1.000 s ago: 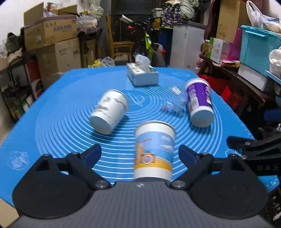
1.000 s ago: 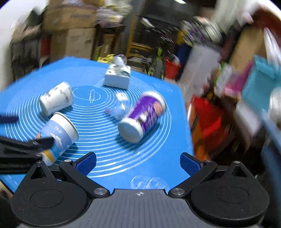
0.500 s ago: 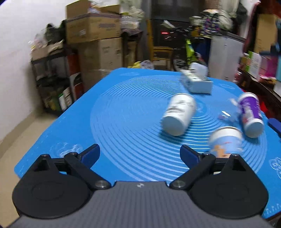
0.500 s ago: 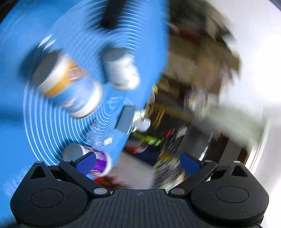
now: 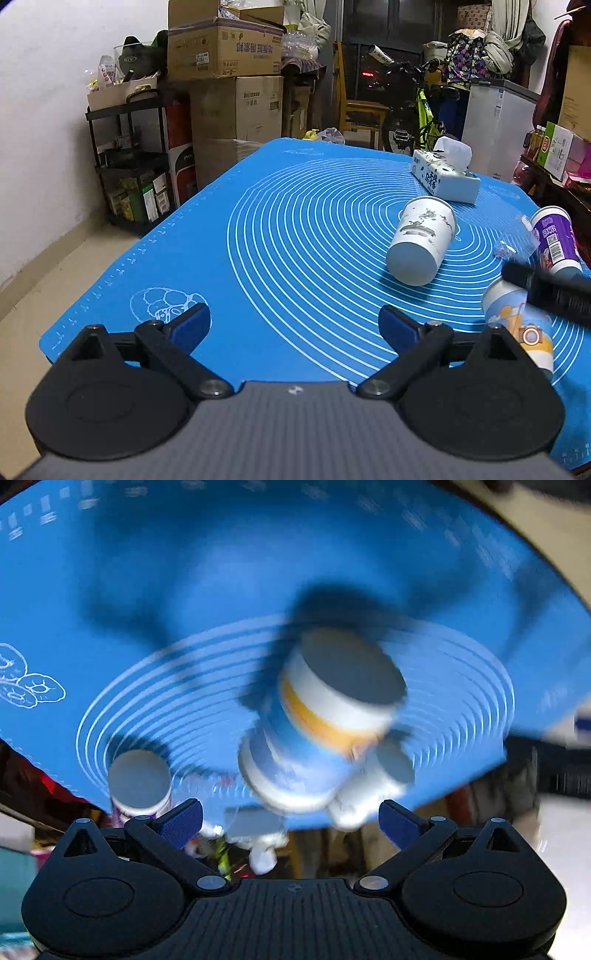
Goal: Flip cup upside down
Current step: 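Grasp the cup with the right gripper while the left gripper releases it, then rotate the right gripper to turn the cup rim-down and lower it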
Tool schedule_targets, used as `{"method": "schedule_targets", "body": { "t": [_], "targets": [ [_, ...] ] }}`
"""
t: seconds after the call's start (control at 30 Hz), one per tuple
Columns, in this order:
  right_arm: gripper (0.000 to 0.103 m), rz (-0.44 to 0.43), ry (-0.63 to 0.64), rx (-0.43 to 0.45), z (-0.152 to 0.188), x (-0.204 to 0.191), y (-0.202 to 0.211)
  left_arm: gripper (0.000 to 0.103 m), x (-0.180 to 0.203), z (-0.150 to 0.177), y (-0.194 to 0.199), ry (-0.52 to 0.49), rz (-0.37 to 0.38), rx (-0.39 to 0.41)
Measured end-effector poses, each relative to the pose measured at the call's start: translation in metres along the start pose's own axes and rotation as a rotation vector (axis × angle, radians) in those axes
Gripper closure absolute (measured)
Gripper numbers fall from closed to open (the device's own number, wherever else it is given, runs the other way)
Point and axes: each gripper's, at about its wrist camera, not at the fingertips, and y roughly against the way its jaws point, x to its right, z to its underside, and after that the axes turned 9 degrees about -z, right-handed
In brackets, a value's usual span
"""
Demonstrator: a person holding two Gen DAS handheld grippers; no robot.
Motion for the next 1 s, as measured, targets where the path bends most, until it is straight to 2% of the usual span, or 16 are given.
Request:
{"method": "schedule_targets", "body": {
  "t": [0.1, 0.2, 0.23, 0.27, 0.43, 0.5, 0.63, 0.7, 1.0],
  "targets": [
    [0.004, -0.018, -0.008, 0.02, -0.01, 0.001, -0.008, 0.006, -0.003, 0.002, -0.003, 0.009, 0.001, -0.006],
    [0.019, -0.023, -0.014, 0.02, -0.016, 0.003, -0.016, 0.006, -0.004, 0.002, -0.004, 0.007, 0.006, -0.008],
    [0.029, -0.021, -0.019, 0.018, -0.017, 0.004, -0.018, 0.006, -0.004, 0.003, -0.004, 0.003, 0.006, -0.007],
    [0.031, -0.03, -0.033, 0.015, -0.017, 0.006, -0.02, 0.006, -0.003, 0.003, -0.003, 0.0, 0.005, -0.007],
    [0.032, -0.042, -0.125, 0.026, -0.015, 0.013, -0.024, 0.006, -0.003, 0.003, -0.004, 0.008, 0.011, -0.011],
    [0.032, -0.058, -0.203, 0.031, -0.011, 0.018, -0.022, 0.006, -0.003, 0.003, -0.003, 0.008, 0.013, -0.012],
    [0.032, -0.119, -0.56, 0.111, 0.009, 0.041, -0.01, 0.006, -0.002, 0.002, -0.001, 0.003, 0.023, -0.009],
    [0.032, -0.111, -0.753, 0.16, 0.019, 0.047, -0.002, 0.006, -0.002, 0.001, 0.0, 0.009, 0.033, -0.01],
    [0.032, -0.107, -1.68, 0.313, 0.066, 0.033, 0.001, 0.006, 0.01, -0.008, 0.01, 0.022, 0.08, 0.016]
  ]
}}
